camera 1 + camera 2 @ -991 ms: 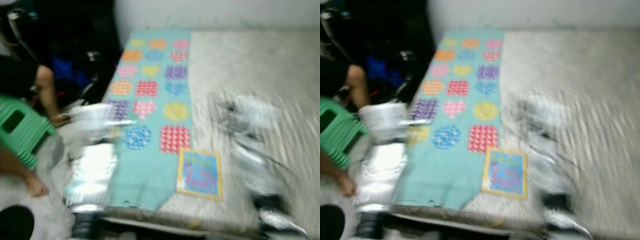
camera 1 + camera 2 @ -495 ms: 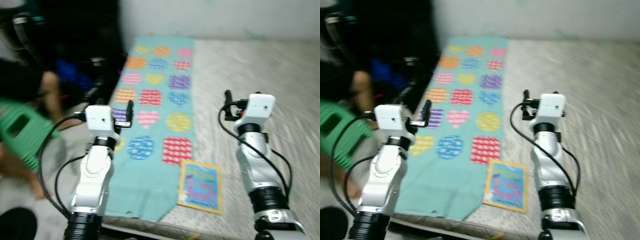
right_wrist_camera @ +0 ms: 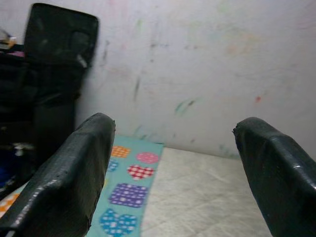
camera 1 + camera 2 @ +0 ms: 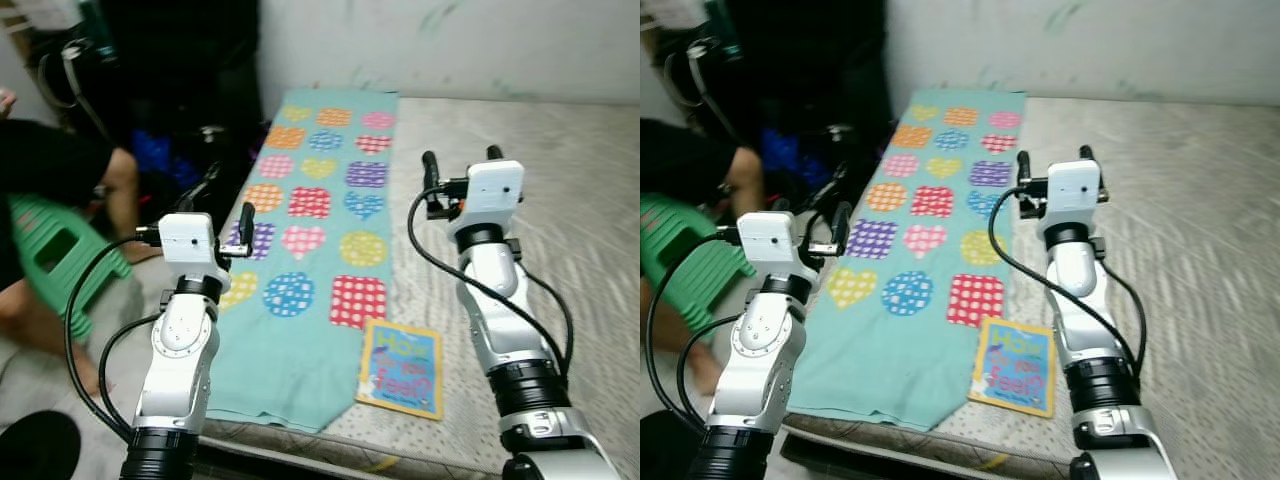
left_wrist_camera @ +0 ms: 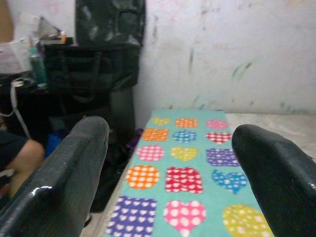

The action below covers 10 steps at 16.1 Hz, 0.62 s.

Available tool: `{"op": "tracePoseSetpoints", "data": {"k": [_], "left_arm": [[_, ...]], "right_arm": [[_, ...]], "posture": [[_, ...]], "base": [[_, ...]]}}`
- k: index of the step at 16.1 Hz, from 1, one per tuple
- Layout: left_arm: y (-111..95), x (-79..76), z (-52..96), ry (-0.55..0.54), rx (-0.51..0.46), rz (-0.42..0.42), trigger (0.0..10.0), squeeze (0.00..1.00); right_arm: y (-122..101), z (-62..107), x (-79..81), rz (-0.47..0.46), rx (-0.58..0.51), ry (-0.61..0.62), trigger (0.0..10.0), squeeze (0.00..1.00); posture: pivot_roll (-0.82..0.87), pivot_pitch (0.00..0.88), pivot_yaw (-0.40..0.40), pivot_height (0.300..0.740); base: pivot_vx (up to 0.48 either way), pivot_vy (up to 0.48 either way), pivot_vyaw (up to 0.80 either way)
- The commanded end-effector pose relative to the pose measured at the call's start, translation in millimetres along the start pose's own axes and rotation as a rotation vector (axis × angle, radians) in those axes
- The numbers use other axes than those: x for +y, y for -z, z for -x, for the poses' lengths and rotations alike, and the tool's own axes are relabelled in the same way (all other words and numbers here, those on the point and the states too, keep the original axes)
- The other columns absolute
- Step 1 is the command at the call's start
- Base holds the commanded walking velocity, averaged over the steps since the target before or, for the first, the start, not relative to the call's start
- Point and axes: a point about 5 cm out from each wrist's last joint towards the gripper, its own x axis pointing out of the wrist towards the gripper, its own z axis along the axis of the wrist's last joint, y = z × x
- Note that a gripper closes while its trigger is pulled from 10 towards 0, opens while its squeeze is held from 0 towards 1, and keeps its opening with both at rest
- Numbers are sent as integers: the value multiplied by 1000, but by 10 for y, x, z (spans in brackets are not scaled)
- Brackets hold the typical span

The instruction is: Clean up the room

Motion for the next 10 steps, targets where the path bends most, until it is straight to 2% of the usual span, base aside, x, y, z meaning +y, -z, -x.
{"op": "tracePoseSetpoints", "data": {"k": [1,4,5,7,10], "left_arm": [[-8,28,-4,-3,0,-6,10000,0],[-7,26,-4,-1,1,-6,10000,0],[335,-6,156,29,159,75,10000,0],[506,-27,260,39,235,123,10000,0],[516,-43,267,37,239,130,10000,0]], "right_arm": [[-81,-35,39,-7,-30,-11,10000,0],[-90,-27,37,1,-28,-7,10000,0],[210,153,0,-24,123,6,10000,0],[386,276,-30,-32,207,15,10000,0],[385,264,-44,-18,207,10,10000,0]], "posture": [[-47,0,87,740],[-47,0,87,740],[-61,0,76,740],[-65,0,74,740],[-66,0,70,740]], "base": [[0,0,0],[0,0,0],[0,0,0],[0,0,-800],[0,0,-740]]}}
